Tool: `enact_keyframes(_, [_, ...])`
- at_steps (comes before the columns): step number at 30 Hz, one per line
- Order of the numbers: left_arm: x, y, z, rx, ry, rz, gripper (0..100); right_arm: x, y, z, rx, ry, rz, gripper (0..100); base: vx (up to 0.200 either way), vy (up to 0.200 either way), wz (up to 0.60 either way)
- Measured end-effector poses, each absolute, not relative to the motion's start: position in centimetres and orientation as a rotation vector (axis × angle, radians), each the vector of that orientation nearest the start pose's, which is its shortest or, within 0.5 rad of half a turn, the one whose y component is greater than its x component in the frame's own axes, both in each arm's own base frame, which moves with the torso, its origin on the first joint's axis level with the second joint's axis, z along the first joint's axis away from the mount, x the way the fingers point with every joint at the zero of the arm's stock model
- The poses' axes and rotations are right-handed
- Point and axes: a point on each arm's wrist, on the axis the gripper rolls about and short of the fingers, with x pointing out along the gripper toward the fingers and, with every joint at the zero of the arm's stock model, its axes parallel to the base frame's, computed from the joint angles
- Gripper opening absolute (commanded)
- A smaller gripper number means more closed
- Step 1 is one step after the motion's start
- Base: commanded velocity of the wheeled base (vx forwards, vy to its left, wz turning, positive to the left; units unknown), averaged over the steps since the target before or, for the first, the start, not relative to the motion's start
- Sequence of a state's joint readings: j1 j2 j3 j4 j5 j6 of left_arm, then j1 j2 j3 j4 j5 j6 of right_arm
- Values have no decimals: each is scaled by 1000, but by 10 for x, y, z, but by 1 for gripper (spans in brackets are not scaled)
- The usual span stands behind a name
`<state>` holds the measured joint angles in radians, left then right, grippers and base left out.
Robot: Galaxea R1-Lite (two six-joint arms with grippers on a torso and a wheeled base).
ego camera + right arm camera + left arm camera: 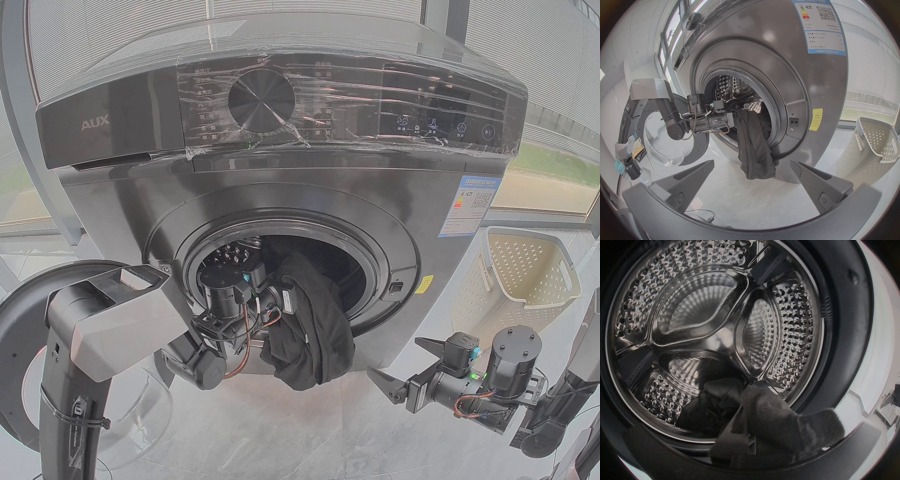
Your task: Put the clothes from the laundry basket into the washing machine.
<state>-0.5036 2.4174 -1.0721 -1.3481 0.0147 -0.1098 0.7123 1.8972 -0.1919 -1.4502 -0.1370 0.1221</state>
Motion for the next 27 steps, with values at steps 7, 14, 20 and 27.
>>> enact_keyframes(7, [419, -224, 43, -111, 15, -475, 0, 188, 159, 73, 8, 280, 557, 100, 0, 0, 0])
enact_keyframes(14, [450, -239, 47, -121, 0, -458, 0, 189, 159, 72, 6, 285, 556, 100, 0, 0, 0])
enact_keyframes(20, [481, -242, 62, -152, -74, -356, 0, 189, 158, 71, 6, 289, 554, 100, 0, 0, 0])
enact_keyframes(27, [504, -236, 57, -175, -71, -257, 100, 188, 158, 69, 4, 300, 553, 100, 0, 0, 0])
